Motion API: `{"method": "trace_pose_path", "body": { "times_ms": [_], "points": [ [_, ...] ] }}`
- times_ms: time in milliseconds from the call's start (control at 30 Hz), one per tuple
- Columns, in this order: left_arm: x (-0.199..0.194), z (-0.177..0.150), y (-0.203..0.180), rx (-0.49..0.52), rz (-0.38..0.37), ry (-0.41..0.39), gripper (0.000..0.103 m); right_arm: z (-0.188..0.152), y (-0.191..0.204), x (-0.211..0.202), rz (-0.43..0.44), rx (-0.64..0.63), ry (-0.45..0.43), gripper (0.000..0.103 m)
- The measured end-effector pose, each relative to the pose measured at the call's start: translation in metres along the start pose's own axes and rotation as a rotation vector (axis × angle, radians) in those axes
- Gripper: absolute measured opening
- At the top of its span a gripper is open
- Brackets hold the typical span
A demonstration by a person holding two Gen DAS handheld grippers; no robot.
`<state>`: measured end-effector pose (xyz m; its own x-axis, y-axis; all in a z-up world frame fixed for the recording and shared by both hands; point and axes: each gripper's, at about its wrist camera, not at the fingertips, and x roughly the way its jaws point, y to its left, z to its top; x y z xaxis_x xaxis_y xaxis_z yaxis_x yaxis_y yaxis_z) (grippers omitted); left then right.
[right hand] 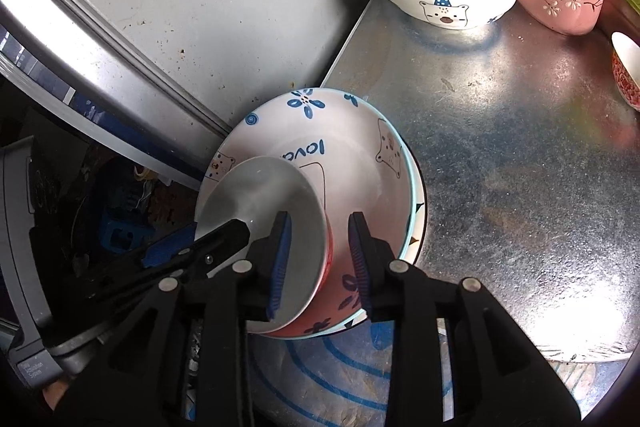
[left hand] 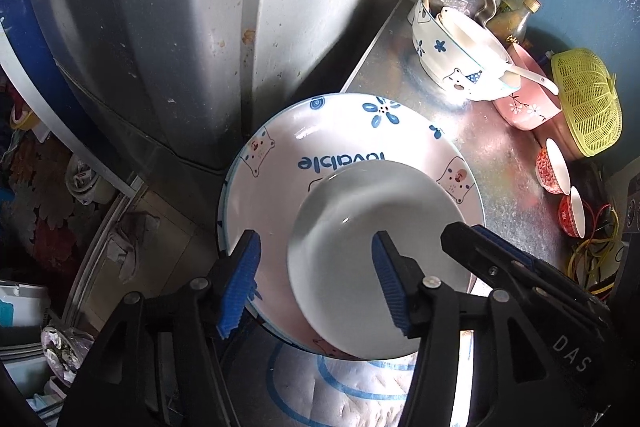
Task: Organize plates and bowls
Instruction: 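Open both grippers to release the bowl, then withdraw both tools and move them toward the small red-patterned bowls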
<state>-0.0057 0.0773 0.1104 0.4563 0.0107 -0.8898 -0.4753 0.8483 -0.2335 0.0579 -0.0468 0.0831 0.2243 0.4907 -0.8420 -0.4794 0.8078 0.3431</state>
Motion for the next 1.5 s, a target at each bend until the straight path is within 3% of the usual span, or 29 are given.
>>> {"method": "trace_pose_path", "body": {
  "times_ms": [67,200,267,300,900,1500],
  "points": [
    [-0.004,0.001,-0.001,0.003,0.004,-0.011,0.064,0.001,0.000,-0.008,-0.007,-0.002,-0.020,0.051],
    [-0.009,0.002,-0.001,-0.011,0.009,-0.030,0.084,0.002,-0.011,-0.021,-0.016,0.014,-0.051,0.076],
    [-0.011,0.001,-0.001,-0.023,-0.005,-0.037,0.090,0.002,-0.019,-0.025,-0.016,0.029,-0.064,0.097],
    [-0.012,0.001,-0.002,-0.025,-0.006,-0.040,0.093,0.003,-0.020,-0.028,-0.016,0.038,-0.071,0.098],
    [-0.014,-0.005,-0.051,0.056,-0.017,-0.041,0.096,-0.005,-0.066,-0.056,-0.042,0.109,-0.105,0.101],
    [-0.005,-0.008,-0.124,0.155,-0.055,-0.033,0.096,-0.016,-0.118,-0.093,-0.069,0.186,-0.159,0.101]
  ]
}}
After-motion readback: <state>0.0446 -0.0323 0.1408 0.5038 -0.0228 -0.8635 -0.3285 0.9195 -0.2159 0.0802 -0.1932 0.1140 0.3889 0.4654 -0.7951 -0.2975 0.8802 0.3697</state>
